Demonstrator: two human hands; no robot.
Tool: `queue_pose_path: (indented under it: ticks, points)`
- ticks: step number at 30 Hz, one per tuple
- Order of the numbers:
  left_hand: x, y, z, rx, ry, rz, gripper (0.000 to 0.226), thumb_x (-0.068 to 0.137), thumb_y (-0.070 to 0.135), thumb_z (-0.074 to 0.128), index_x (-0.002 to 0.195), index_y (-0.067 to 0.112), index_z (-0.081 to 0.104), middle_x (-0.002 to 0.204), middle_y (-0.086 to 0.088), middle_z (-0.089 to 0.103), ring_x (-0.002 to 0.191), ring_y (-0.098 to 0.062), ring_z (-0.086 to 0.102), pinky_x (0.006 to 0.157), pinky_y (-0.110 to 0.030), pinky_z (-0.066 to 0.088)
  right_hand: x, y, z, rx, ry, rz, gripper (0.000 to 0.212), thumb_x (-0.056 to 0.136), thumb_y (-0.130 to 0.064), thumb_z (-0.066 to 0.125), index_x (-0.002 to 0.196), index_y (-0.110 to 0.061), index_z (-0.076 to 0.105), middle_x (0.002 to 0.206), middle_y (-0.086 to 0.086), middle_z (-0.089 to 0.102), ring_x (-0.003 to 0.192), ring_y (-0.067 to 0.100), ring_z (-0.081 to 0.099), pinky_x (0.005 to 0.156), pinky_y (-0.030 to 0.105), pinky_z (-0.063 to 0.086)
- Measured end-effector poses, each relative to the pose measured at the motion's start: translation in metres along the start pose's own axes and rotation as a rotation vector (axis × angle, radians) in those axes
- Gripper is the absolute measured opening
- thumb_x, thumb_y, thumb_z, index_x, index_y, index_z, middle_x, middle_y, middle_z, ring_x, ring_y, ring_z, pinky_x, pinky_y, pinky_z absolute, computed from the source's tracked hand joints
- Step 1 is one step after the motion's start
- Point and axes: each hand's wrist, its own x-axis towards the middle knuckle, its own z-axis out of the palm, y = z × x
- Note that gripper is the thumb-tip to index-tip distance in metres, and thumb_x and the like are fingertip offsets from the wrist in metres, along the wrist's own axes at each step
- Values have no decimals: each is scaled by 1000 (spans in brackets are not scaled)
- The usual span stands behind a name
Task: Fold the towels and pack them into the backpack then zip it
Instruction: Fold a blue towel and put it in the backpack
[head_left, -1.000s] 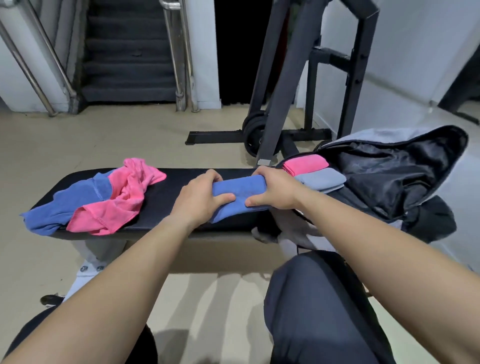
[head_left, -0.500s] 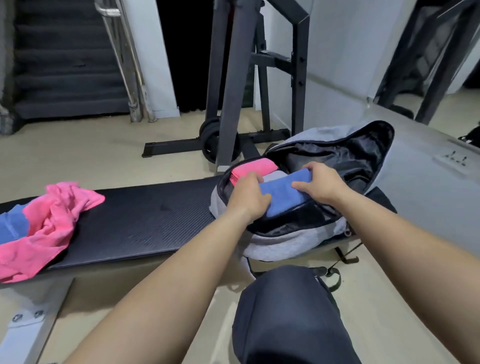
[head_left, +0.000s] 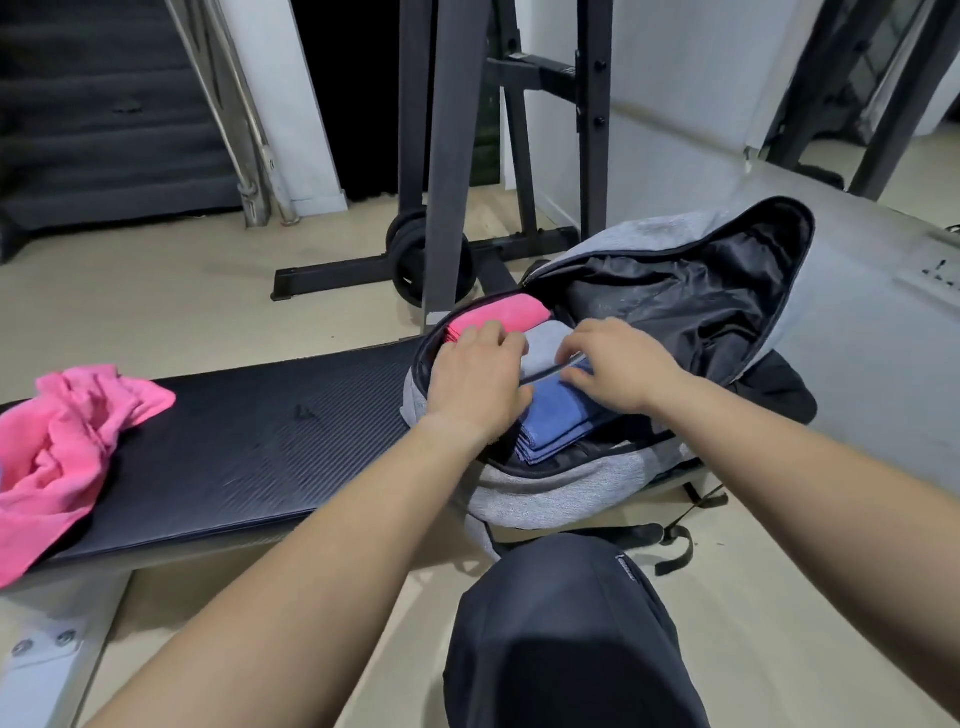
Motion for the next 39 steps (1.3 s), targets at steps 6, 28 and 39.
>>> queue_pose_path:
  ticks: [6,28,39]
  points:
    - [-1,-14,17,15,-331,123,62,96,60,43,147,24,40,160,1,31,149,-23,23,120,-44,20,12,7,3,-126,-353,68,58,90,-58,59,139,-27,49,138,4,52,125,29,51,99,43,45]
    - [7,-12,30,107,-394,126,56,104,47,28,157,36,15,167,0,15,151,-30,20,117,-52,26,32,8,9,-115,-159,292,86,73,-64,76,136,-15,44,138,9,40,130,33,40,98,47,44]
    - [6,-21,28,25,-484,59,53,107,43,19,159,36,7,168,8,-3,155,-20,1,123,-53,8,36,12,59,-47,-275,-44,63,105,-49,16,160,-29,-8,166,-2,-17,154,16,-13,125,43,1]
